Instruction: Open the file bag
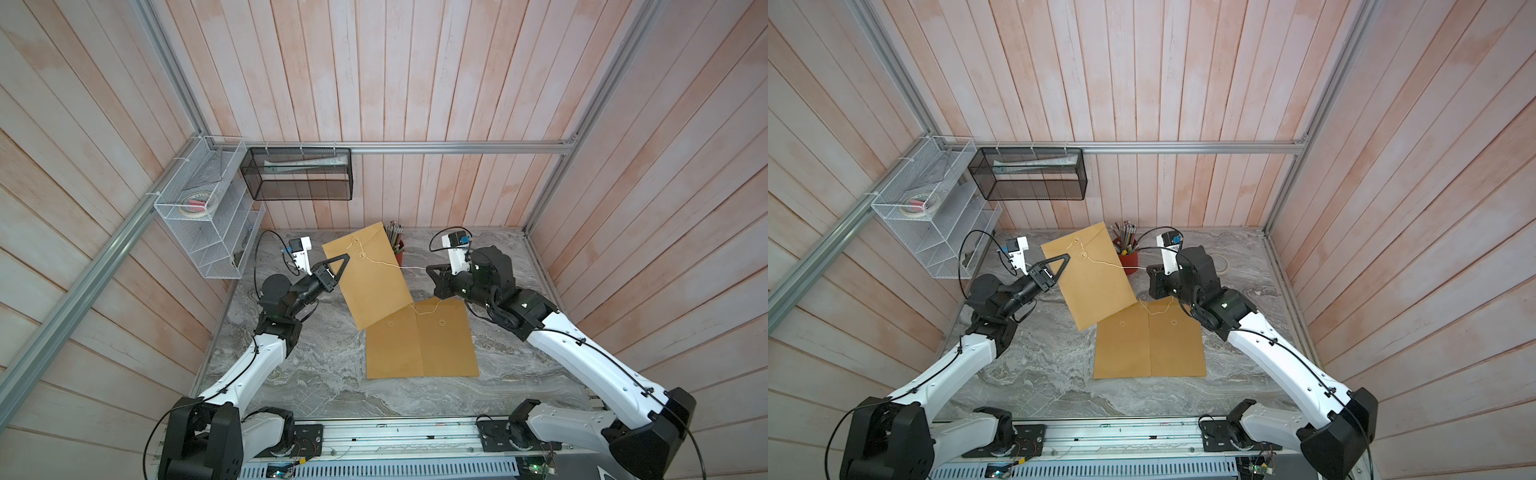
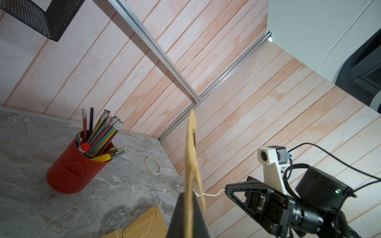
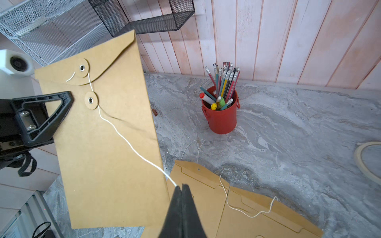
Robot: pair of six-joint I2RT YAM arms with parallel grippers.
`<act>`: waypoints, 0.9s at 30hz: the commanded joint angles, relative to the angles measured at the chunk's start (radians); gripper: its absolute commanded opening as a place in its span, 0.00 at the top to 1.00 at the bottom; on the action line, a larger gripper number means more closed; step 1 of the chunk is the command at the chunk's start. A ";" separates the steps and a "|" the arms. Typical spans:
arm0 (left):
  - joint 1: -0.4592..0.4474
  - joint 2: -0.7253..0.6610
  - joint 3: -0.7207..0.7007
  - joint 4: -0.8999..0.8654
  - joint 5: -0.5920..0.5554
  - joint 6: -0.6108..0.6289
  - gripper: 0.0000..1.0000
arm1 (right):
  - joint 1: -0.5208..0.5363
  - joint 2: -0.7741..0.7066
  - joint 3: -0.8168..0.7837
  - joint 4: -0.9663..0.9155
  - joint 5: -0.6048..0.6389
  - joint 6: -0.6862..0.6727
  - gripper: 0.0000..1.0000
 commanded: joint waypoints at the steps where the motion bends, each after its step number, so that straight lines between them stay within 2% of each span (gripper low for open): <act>1: 0.006 -0.009 -0.014 -0.022 0.060 0.043 1.00 | -0.007 0.000 0.051 -0.042 0.019 -0.041 1.00; 13: -0.003 -0.025 -0.032 -0.069 0.125 0.097 1.00 | -0.015 0.043 0.202 -0.111 0.044 -0.108 1.00; 27: -0.070 -0.027 -0.022 -0.171 0.120 0.208 1.00 | -0.015 0.139 0.407 -0.163 0.024 -0.174 1.00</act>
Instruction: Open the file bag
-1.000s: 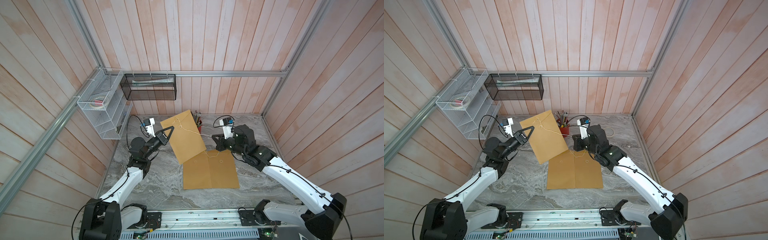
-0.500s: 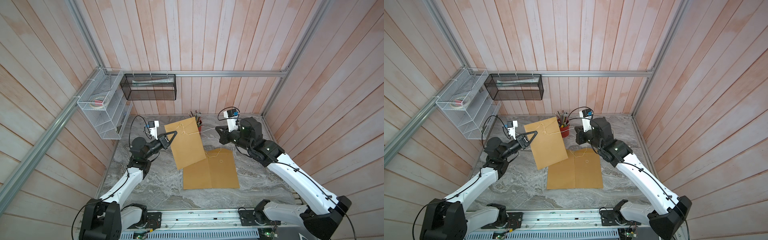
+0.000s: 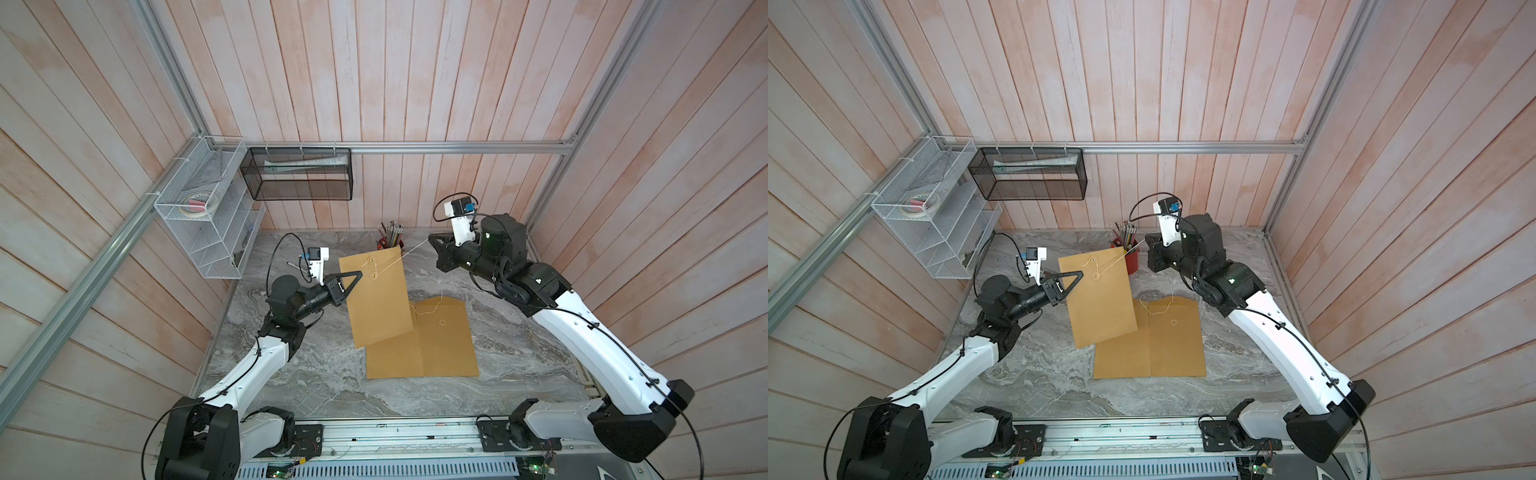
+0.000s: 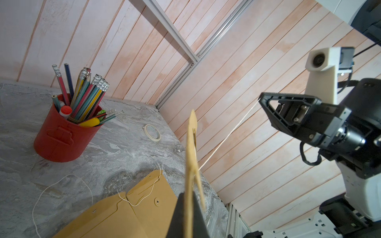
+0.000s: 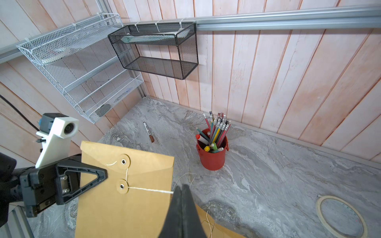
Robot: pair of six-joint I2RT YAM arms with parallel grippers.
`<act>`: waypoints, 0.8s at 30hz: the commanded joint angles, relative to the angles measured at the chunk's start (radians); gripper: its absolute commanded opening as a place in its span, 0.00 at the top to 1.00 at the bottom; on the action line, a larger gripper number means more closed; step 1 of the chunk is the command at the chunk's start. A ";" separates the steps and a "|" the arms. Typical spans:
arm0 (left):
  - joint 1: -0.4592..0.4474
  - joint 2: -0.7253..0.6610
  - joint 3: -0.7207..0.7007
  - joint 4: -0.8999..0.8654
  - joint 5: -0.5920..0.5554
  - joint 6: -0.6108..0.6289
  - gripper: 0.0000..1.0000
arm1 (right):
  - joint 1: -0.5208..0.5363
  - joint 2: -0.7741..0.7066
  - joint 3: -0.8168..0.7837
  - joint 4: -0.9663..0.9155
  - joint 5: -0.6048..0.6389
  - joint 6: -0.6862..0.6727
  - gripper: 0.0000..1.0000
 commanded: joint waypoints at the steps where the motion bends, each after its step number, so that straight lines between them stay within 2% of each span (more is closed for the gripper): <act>1: -0.015 -0.018 -0.001 -0.033 0.005 0.055 1.00 | -0.004 0.018 0.063 -0.038 -0.004 -0.032 1.00; 14: -0.043 -0.004 -0.005 -0.020 -0.014 0.058 1.00 | 0.026 0.105 0.180 -0.054 -0.056 -0.053 1.00; 19: -0.043 -0.030 0.018 -0.063 -0.052 0.082 1.00 | 0.037 0.117 0.154 -0.060 -0.072 -0.052 1.00; 24: -0.043 -0.048 0.112 -0.214 -0.079 0.181 1.00 | 0.037 0.087 0.046 -0.053 -0.062 -0.049 0.85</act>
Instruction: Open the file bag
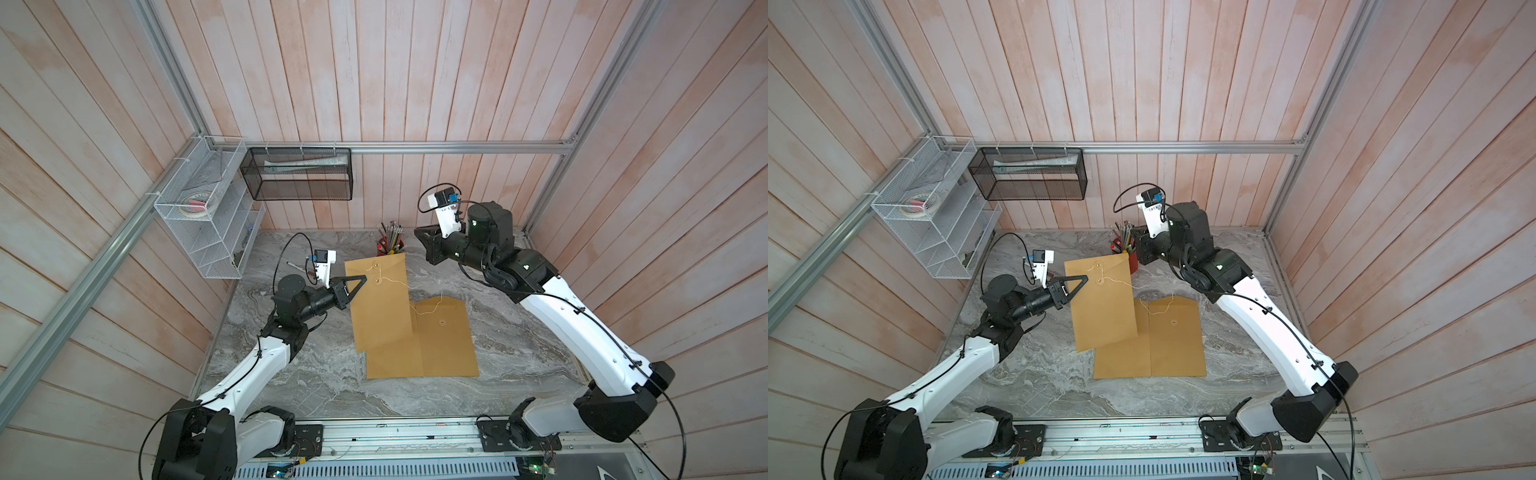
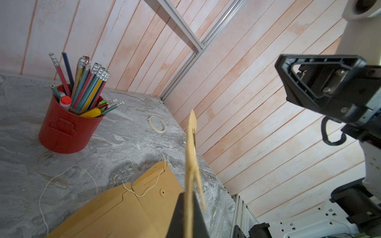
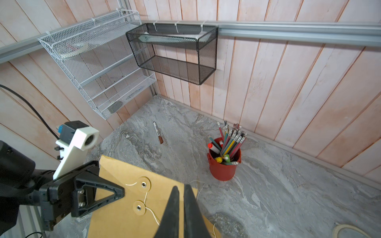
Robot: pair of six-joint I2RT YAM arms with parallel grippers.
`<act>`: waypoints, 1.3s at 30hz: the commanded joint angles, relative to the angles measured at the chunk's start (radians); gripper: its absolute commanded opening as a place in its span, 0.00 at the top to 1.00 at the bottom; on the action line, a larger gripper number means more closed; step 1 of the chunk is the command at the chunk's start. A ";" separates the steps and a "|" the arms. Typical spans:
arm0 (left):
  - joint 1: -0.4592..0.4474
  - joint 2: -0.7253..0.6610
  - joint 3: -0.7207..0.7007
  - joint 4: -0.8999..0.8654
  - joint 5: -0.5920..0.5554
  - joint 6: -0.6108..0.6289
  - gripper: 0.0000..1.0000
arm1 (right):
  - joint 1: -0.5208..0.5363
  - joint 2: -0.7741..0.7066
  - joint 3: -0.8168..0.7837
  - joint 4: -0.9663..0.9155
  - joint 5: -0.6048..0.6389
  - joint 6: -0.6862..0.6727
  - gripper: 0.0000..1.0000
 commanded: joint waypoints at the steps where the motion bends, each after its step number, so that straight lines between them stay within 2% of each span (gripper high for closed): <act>1: -0.003 -0.032 0.090 -0.105 -0.031 0.103 1.00 | 0.004 -0.024 -0.078 -0.013 -0.007 -0.010 0.82; 8: -0.003 -0.032 0.243 -0.342 -0.035 0.257 1.00 | -0.017 -0.083 -0.250 0.045 -0.088 -0.038 0.67; 16: -0.002 -0.046 0.365 -0.567 -0.069 0.382 1.00 | -0.024 -0.090 -0.332 0.084 -0.105 -0.067 0.61; 25: -0.003 -0.062 0.401 -0.630 -0.073 0.385 1.00 | -0.023 -0.074 -0.399 0.156 -0.143 -0.077 0.57; 39: -0.003 -0.088 0.398 -0.617 -0.084 0.351 1.00 | -0.005 -0.056 -0.467 0.208 -0.188 -0.071 0.56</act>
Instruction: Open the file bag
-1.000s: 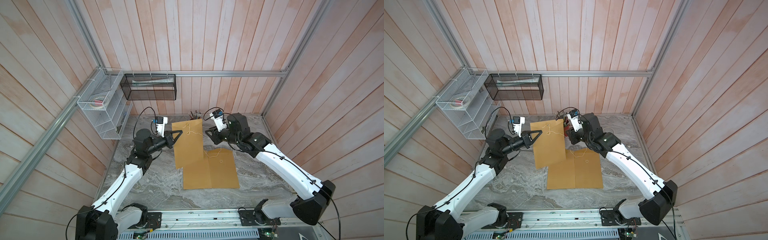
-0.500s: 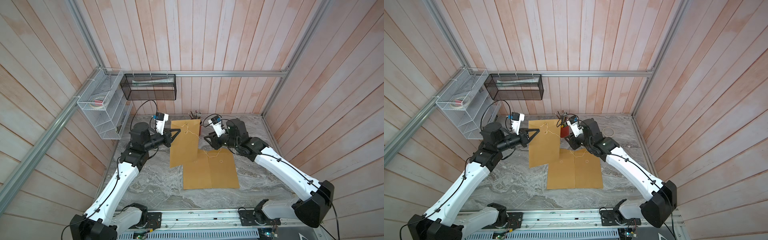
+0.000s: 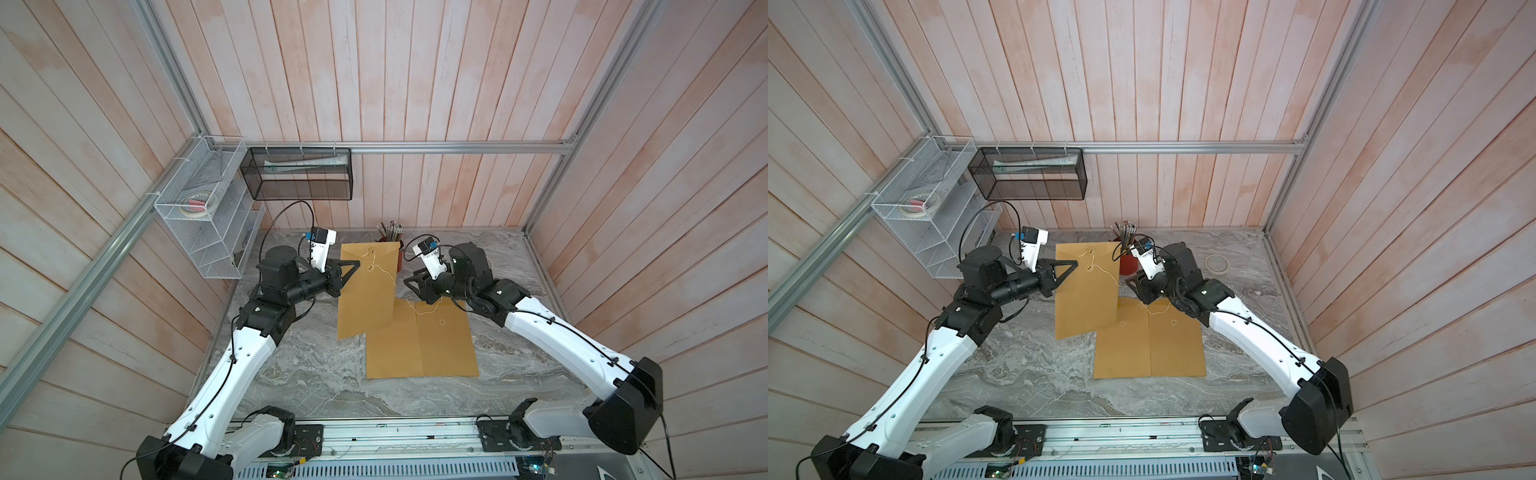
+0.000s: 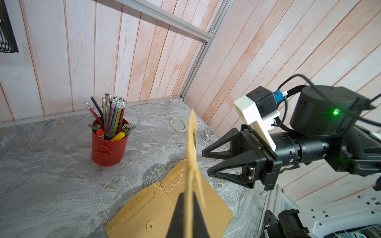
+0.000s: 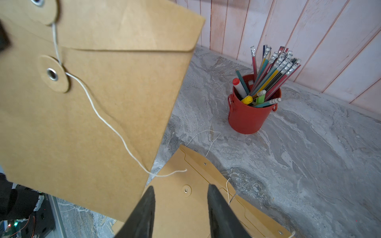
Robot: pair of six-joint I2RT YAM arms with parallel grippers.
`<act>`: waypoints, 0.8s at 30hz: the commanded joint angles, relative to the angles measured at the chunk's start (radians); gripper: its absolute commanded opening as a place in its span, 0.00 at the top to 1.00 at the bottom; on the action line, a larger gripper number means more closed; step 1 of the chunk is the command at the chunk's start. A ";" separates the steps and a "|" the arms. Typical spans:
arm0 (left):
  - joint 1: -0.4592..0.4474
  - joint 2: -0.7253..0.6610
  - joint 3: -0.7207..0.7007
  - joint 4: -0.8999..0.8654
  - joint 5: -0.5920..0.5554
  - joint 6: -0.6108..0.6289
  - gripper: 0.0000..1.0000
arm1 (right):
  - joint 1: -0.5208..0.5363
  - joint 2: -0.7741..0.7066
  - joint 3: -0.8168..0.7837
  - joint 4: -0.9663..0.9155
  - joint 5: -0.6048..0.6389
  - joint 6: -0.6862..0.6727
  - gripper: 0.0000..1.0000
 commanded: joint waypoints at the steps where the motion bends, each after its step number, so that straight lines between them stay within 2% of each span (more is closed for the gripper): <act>1: -0.003 -0.022 0.026 0.003 -0.024 -0.010 1.00 | 0.014 0.011 -0.030 0.035 -0.033 0.001 0.57; 11: -0.003 -0.029 0.029 0.007 -0.025 -0.019 1.00 | 0.055 0.034 -0.071 0.069 -0.029 0.009 0.57; 24: -0.003 -0.042 0.021 0.013 -0.019 -0.030 1.00 | 0.064 0.075 -0.048 0.140 0.010 0.009 0.57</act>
